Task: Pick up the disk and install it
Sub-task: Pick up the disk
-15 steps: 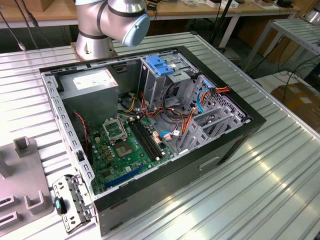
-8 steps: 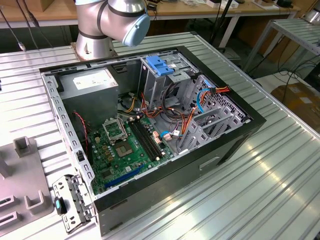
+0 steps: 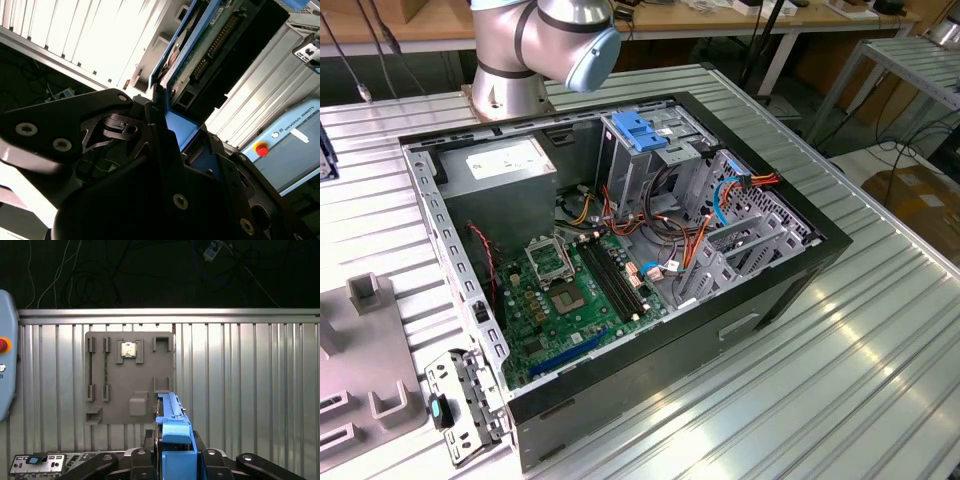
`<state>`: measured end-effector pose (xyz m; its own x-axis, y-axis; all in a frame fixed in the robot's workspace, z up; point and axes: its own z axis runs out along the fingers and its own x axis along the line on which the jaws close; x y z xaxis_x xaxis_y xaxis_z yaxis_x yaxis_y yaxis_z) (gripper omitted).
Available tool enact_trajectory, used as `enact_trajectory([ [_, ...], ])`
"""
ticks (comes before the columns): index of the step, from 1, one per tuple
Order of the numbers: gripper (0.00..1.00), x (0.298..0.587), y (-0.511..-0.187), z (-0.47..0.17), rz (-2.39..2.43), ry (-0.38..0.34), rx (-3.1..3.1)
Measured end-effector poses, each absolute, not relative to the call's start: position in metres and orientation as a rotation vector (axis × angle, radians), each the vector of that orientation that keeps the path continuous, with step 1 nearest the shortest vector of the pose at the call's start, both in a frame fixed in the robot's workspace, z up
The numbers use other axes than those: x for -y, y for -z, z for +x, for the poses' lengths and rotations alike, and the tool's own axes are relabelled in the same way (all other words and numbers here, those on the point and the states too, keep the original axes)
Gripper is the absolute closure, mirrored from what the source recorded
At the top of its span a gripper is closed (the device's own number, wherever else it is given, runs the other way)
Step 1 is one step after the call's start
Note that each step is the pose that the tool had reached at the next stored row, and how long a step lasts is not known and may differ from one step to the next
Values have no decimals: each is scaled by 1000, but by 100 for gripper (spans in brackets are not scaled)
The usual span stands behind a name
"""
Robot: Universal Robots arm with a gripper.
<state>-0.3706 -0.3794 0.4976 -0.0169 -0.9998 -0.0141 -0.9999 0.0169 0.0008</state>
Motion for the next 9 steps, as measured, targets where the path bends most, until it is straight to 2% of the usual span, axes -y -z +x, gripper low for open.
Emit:
enact_trajectory([
  [9, 63, 379, -498, -357, -2196, -16, -2233],
])
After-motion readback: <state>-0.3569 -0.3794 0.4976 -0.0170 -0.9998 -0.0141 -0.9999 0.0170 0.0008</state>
